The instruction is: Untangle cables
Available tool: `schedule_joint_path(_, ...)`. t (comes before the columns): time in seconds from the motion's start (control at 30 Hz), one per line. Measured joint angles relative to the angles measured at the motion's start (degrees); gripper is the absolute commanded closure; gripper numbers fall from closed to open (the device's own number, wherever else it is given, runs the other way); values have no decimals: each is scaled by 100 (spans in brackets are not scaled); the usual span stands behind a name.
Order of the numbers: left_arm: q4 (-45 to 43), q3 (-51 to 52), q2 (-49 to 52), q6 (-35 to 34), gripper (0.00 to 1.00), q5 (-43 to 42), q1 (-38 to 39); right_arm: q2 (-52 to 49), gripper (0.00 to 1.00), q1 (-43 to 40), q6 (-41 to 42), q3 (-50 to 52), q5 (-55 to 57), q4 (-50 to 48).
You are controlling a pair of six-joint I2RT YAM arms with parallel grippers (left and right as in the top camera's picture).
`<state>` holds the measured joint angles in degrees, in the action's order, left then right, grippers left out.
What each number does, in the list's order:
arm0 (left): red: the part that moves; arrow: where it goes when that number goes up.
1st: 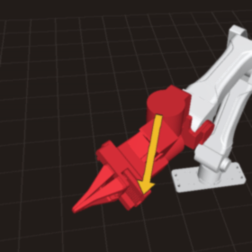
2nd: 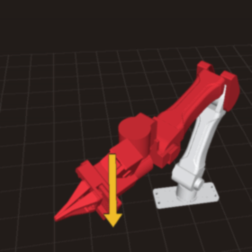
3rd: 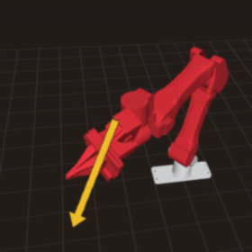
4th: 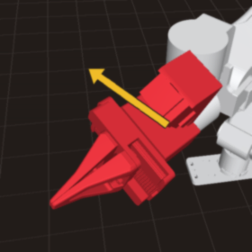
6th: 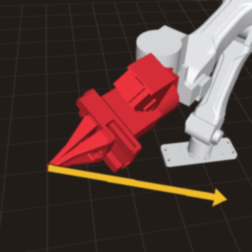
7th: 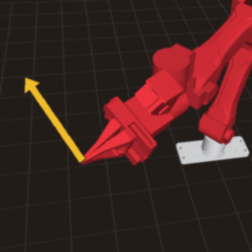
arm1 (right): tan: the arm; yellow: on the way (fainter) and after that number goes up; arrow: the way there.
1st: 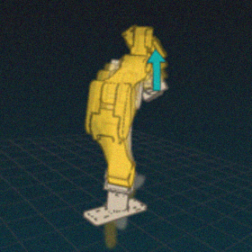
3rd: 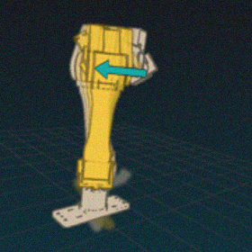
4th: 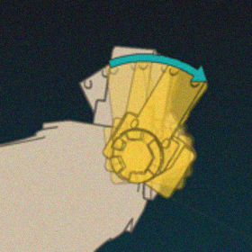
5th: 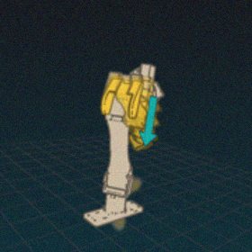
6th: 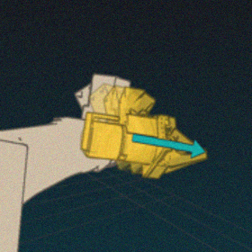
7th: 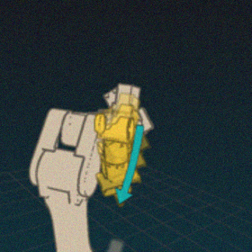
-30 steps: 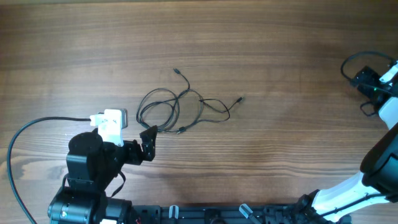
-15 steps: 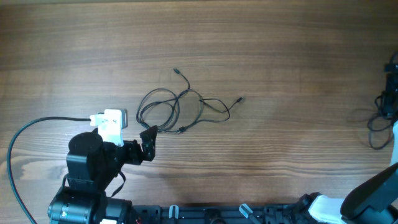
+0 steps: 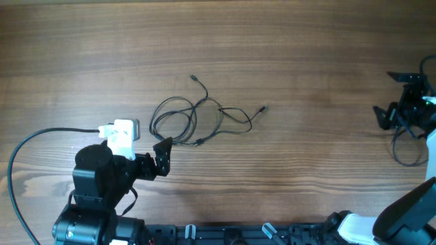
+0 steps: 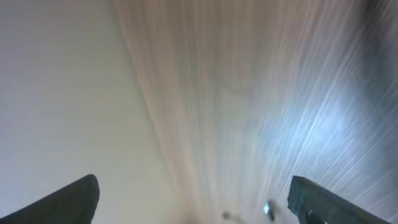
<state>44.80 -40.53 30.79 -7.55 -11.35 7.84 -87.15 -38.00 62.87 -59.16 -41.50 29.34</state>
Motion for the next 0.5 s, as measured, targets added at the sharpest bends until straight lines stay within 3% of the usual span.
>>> schedule_joint_path(0.1, 2, 0, 0, 0, 0, 0, 0, 0, 0, 87, -313, 20, -127, -356)
schedule_joint_path(0.2, 2, 0, 0, 0, 0, 0, 0, 0, 0, 149, -1394, 22, -94, -800)
schedule_joint_path(0.3, 2, 0, 0, 0, 0, 0, 0, 0, 2, 155, -1928, 22, -162, -905)
schedule_joint_path(0.37, 2, 0, 0, 0, 0, 0, 0, 0, 23, 155, -2262, 22, -262, -1054)
schedule_joint_path(0.43, 4, 0, 0, 0, 0, 0, 0, 0, 27, 166, -2579, 22, 20, -1084)
schedule_joint_path(0.5, 0, 0, 0, 0, 0, 0, 0, 0, 27, 175, -2822, 22, 1014, -697)
